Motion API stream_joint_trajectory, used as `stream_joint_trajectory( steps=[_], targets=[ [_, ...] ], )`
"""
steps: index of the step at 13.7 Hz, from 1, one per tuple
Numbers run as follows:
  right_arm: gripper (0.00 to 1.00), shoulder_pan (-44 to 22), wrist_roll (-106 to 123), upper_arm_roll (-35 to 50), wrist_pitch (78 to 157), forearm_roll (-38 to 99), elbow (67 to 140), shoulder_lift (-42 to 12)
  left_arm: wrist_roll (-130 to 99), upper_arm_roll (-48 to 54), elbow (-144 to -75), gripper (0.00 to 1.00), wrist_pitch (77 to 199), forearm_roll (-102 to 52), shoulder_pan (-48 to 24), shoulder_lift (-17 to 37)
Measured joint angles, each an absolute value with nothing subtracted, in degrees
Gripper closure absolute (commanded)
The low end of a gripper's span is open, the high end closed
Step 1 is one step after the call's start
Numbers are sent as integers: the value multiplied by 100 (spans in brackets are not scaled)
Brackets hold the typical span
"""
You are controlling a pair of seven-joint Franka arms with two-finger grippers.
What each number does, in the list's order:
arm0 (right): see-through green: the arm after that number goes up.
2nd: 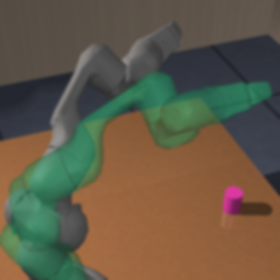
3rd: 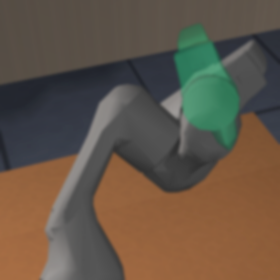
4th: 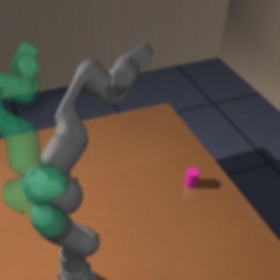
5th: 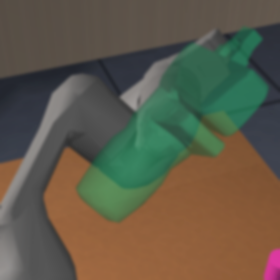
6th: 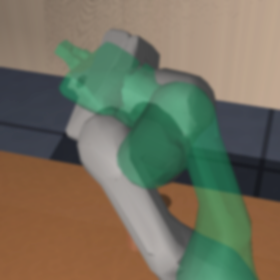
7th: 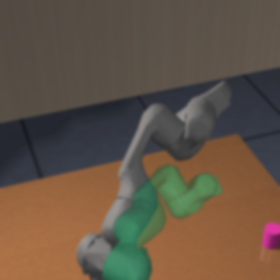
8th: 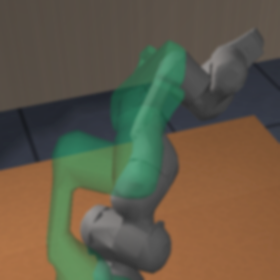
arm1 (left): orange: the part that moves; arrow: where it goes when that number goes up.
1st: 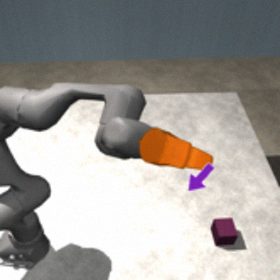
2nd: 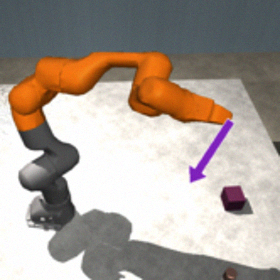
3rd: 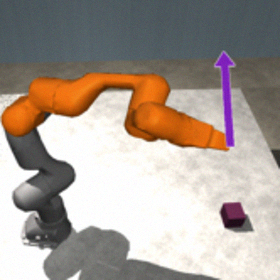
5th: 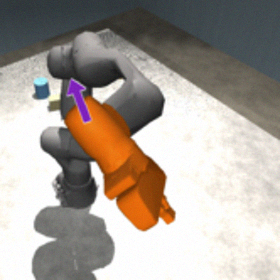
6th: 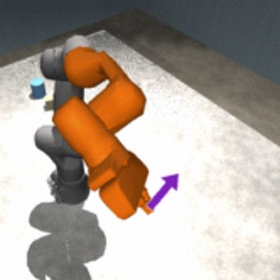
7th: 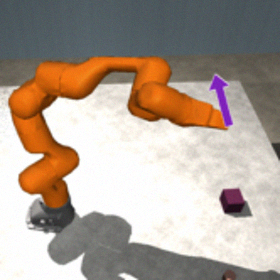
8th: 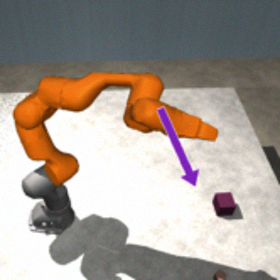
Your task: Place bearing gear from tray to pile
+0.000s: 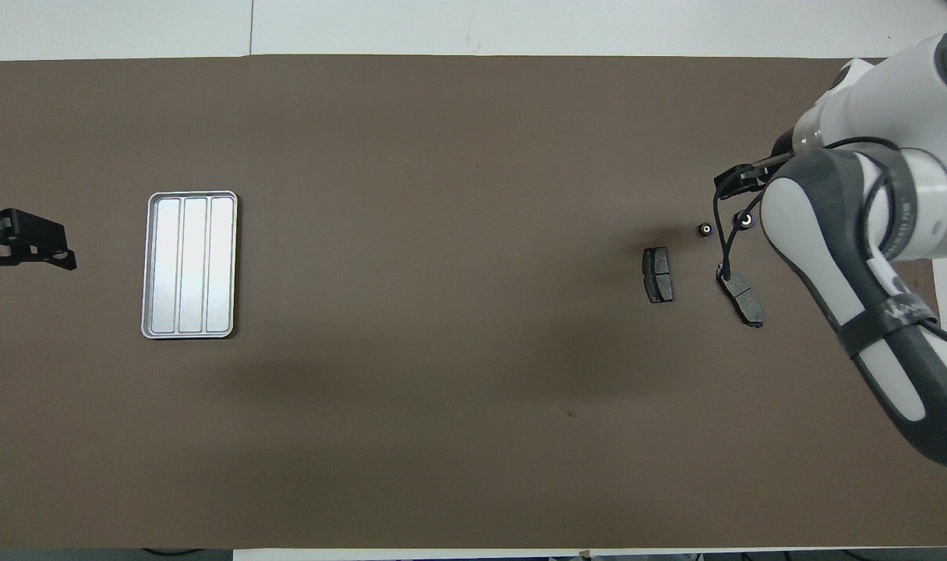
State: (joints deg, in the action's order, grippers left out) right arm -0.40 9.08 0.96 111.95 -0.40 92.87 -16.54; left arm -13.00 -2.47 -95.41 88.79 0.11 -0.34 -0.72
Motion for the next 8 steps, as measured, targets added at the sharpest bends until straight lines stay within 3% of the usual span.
stream_joint_trajectory(
  steps=[5, 8],
  targets=[
    [0, 23, 829, 60, 9720, -47, 9105, -375, -1300, -248, -9541, 0, 8879, 11, -34, -72],
    [0, 238, 720, 40, 9103, -62, 9116, 33, -1300, -248, -9541, 0, 8879, 11, -34, -72]
  ],
)
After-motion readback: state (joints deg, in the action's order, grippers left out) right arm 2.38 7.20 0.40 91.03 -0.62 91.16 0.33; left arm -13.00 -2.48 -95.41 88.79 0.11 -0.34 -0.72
